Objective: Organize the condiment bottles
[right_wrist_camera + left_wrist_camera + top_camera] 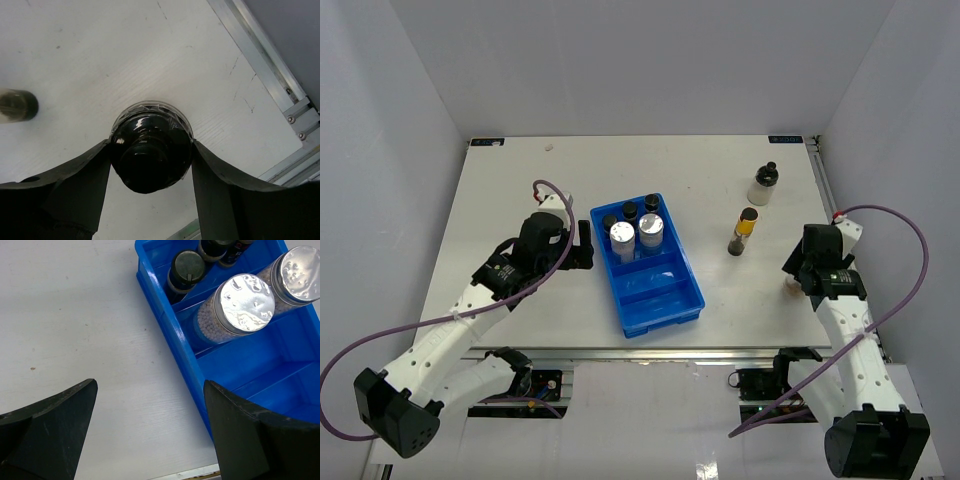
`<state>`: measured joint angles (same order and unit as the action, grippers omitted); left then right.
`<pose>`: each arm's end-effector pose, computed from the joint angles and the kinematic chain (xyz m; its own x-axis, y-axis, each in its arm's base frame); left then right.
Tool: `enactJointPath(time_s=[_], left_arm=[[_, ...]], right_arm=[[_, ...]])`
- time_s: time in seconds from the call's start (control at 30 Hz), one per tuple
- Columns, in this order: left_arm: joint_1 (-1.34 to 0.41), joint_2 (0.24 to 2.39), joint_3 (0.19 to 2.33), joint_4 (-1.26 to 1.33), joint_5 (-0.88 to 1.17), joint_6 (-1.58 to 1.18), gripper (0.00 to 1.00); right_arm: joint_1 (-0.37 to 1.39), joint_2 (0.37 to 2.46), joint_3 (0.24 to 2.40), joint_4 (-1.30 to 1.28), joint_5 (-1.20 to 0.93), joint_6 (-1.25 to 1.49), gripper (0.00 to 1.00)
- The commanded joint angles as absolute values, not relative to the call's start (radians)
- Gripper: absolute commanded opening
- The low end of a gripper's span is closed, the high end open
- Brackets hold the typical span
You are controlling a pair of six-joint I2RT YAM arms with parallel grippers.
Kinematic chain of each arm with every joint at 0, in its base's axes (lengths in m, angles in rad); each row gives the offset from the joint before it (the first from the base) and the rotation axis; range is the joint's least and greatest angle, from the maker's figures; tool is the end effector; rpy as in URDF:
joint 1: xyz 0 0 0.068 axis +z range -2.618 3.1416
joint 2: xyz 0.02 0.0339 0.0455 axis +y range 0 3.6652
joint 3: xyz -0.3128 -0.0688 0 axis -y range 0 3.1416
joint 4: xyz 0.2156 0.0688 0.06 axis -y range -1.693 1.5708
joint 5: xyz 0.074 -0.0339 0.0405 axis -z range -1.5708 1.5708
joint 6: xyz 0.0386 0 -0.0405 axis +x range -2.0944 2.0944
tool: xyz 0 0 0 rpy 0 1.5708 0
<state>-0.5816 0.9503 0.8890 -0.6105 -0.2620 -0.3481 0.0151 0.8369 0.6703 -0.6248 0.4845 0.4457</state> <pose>0.1259 -0.0708 0.3454 -0.6121 0.0081 -0.7907 0.1622 0.9800 -0.1154 0.1093 -0.0163 0.2923 -0.5064 0.3739 -0.7770 0.5899 0.8075 0.0040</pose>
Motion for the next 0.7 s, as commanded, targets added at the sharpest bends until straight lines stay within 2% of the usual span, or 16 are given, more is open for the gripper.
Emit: enactJointPath(time_s=[0.0, 0.17, 0.4, 0.57, 0.67], left_arm=[[-0.575, 0.939, 0.898, -0.592, -0.228, -0.340, 0.98], [-0.575, 0.945, 0.930, -0.610, -0.216, -0.339, 0.98], [-0.574, 0.943, 0.955, -0.634, -0.213, -0.339, 0.98], [-0.572, 0.946, 0.985, -0.648, -0.214, -0.335, 0.98], [-0.572, 0.948, 1.001, -0.657, -0.208, -0.334, 0.98]], right_arm=[[0.023, 0.794, 0.891, -0.621, 0.457, 0.333, 0.08], [0.029, 0.826, 1.101, -0.685, 0.494, 0.241, 0.08], [0.110, 0.990, 1.426, -0.722, 0.326, 0.106, 0.08], [0.160, 1.047, 1.585, -0.680, 0.006, 0.075, 0.08], [0.276, 1.092, 1.643, -0.697, -0.137, 0.070, 0.08]])
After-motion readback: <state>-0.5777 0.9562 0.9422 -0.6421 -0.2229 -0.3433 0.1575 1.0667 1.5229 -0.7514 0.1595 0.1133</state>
